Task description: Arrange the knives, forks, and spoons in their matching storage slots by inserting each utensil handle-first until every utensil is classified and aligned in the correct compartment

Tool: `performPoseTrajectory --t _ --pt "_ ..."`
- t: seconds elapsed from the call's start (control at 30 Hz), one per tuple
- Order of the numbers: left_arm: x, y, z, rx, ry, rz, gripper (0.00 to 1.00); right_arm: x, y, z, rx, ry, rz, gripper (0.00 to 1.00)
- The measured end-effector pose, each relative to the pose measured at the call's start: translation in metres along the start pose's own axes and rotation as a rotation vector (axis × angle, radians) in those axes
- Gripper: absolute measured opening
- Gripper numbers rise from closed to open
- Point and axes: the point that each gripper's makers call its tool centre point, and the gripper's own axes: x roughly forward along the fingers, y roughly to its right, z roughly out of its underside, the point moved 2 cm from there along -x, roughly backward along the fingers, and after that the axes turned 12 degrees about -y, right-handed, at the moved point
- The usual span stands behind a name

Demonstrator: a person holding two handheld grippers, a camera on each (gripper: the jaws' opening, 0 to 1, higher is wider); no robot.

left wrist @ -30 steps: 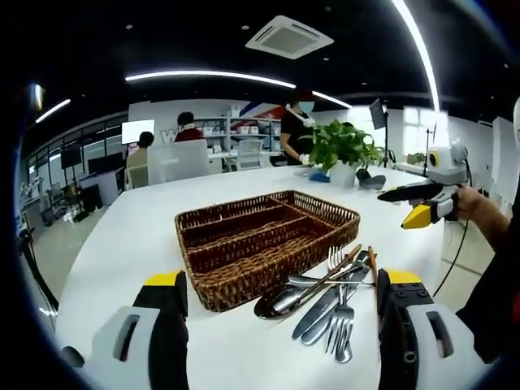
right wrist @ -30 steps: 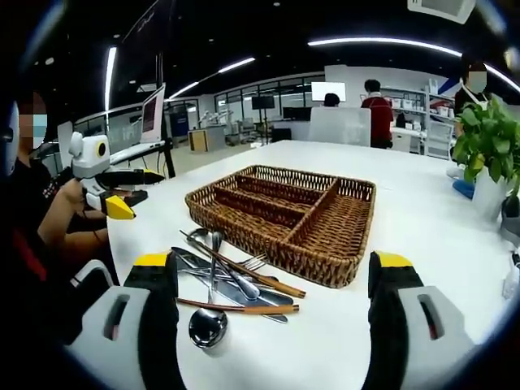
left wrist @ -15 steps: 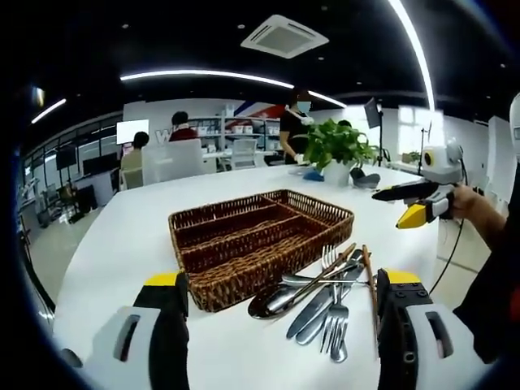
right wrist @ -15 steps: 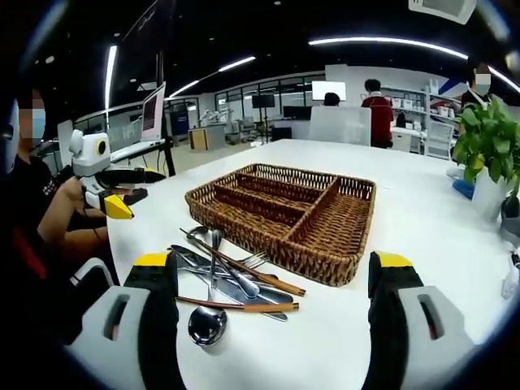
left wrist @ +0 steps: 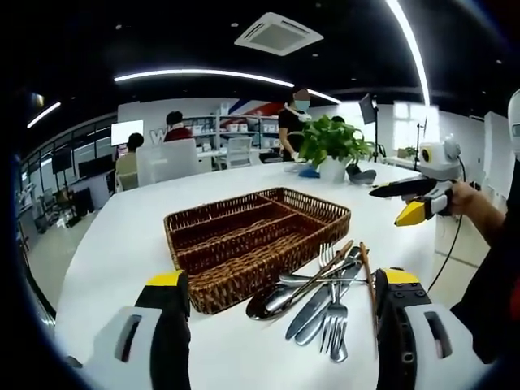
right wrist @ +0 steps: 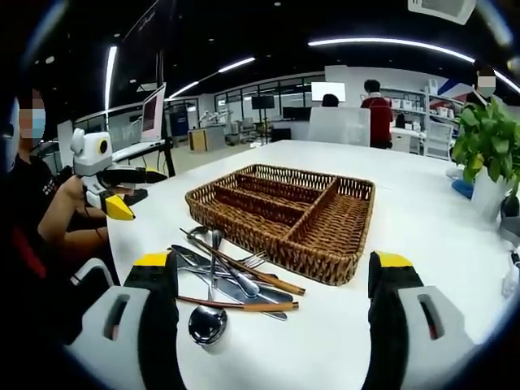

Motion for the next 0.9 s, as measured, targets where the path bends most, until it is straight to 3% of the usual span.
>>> performPoseTrajectory --t 0.43,0.73,0.9 --pt "0.006 0.006 0.004 0.027 -0.037 0.023 0.92 0.002 -0.002 0.001 -0.004 -0.006 -0.006 1.00" --pt "0.011 0.013 0.006 0.057 -0.058 0.073 0.81 0.002 -0.007 -0.002 -0.024 -0.011 -0.004 1.00" --pt "0.017 0.018 0.010 0.102 -0.101 0.112 0.69 0.004 -0.008 0.001 -0.030 -0.024 -0.005 1.00"
